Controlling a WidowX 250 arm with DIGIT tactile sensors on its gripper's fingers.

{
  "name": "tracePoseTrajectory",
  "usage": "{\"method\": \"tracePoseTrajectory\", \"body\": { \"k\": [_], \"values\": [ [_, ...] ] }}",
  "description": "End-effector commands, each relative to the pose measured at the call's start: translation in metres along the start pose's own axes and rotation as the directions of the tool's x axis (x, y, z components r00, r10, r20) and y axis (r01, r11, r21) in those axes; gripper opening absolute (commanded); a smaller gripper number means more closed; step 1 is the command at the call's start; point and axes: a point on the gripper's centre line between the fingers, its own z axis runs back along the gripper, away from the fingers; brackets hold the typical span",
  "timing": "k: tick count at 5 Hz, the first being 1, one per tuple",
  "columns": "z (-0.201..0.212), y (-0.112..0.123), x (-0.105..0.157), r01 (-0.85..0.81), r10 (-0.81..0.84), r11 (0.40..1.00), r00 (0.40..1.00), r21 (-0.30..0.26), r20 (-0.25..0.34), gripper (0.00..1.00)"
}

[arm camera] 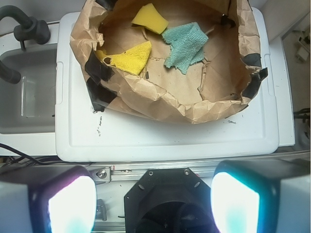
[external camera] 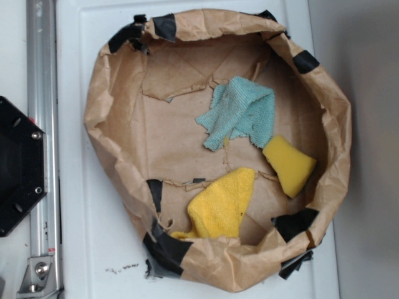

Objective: Grab the yellow cloth.

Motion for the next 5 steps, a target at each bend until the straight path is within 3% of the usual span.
{"method": "tracePoseTrajectory", "body": {
  "k": [1, 2, 3, 4, 5],
  "values": [
    [0.0, 0.0, 0.0, 0.0, 0.0, 1.0, 1.0, 0.0, 0.0, 1.0],
    [-0.005, -0.012, 0.049, -0.106, 0.108, 0.993, 0.993, 0.042, -0.041, 1.0],
    [-0.014, -0.024, 0.099, -0.227, 0.227, 0.974, 0.974, -0.003, -0.013, 1.0],
    [-0.038, -0.023, 0.136, -0.412, 0.412, 0.911, 0.911, -0.019, 0.0, 1.0],
    [-0.083, -0.007, 0.139, -0.637, 0.633, 0.771, 0.766, 0.001, -0.115, 1.0]
  ]
}}
